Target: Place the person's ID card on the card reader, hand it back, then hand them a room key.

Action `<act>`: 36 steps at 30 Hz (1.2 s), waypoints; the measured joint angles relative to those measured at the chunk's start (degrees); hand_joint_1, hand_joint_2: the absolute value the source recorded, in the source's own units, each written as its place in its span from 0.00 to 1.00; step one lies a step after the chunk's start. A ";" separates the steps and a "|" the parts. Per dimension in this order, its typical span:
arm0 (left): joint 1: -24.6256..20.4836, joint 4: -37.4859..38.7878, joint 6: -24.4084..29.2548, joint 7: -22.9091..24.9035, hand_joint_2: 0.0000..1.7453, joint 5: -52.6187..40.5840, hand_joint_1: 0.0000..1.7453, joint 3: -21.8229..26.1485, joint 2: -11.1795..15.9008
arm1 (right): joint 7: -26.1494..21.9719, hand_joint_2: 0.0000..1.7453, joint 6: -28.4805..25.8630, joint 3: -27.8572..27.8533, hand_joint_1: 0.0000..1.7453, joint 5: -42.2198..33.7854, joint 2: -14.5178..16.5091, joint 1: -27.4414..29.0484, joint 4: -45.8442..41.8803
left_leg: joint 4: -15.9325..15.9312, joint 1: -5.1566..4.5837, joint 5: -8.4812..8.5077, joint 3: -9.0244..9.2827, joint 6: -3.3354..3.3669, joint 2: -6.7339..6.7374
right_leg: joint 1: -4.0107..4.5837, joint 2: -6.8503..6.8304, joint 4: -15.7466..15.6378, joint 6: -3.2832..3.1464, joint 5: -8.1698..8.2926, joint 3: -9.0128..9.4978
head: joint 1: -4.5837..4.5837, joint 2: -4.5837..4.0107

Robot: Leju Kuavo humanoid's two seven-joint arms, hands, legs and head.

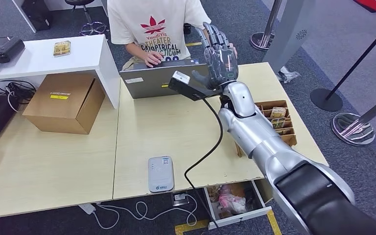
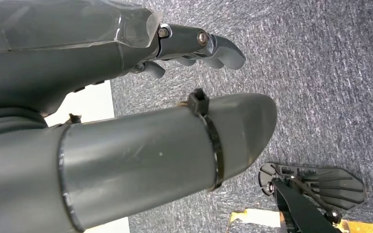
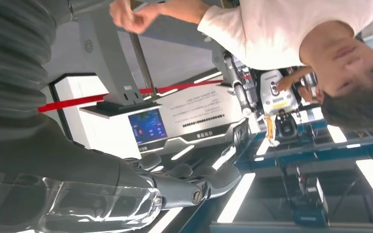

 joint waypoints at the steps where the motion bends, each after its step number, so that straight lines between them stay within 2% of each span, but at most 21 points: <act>1: 0.01 0.00 -0.03 0.00 0.00 0.04 0.00 0.01 -0.02 | 0.29 1.00 0.96 0.01 0.00 0.15 -0.32 0.19 -0.44 | 0.00 0.00 0.00 0.00 0.00 0.00 | 0.00 0.00 0.00 0.00 0.00 0.00 | 0.00 0.00; 15: 0.21 0.00 -0.50 -0.62 0.00 0.15 0.00 0.01 -0.14 | 5.34 1.00 8.21 0.21 0.00 4.24 -9.09 7.50 -12.07 | 0.02 -0.02 -0.02 -0.05 0.02 -0.04 | -0.01 -0.05 -0.04 0.01 0.00 -0.01 | -0.01 0.00; 27: 0.26 0.00 -1.50 -0.63 0.00 -0.74 0.00 0.01 -0.05 | 9.50 1.00 18.03 -0.74 0.00 6.04 -16.66 11.76 -18.11 | 0.03 -0.01 -0.02 -0.07 0.02 -0.04 | -0.01 -0.07 -0.04 0.02 0.01 -0.02 | -0.01 0.00; 36: 0.29 0.00 -1.51 -0.21 0.00 -0.69 0.00 0.01 -0.03 | 11.46 1.00 21.07 -2.62 0.04 8.13 -19.51 15.72 -23.75 | 0.03 -0.01 -0.03 -0.10 0.03 -0.03 | -0.01 -0.06 -0.04 0.02 0.01 -0.02 | -0.01 0.00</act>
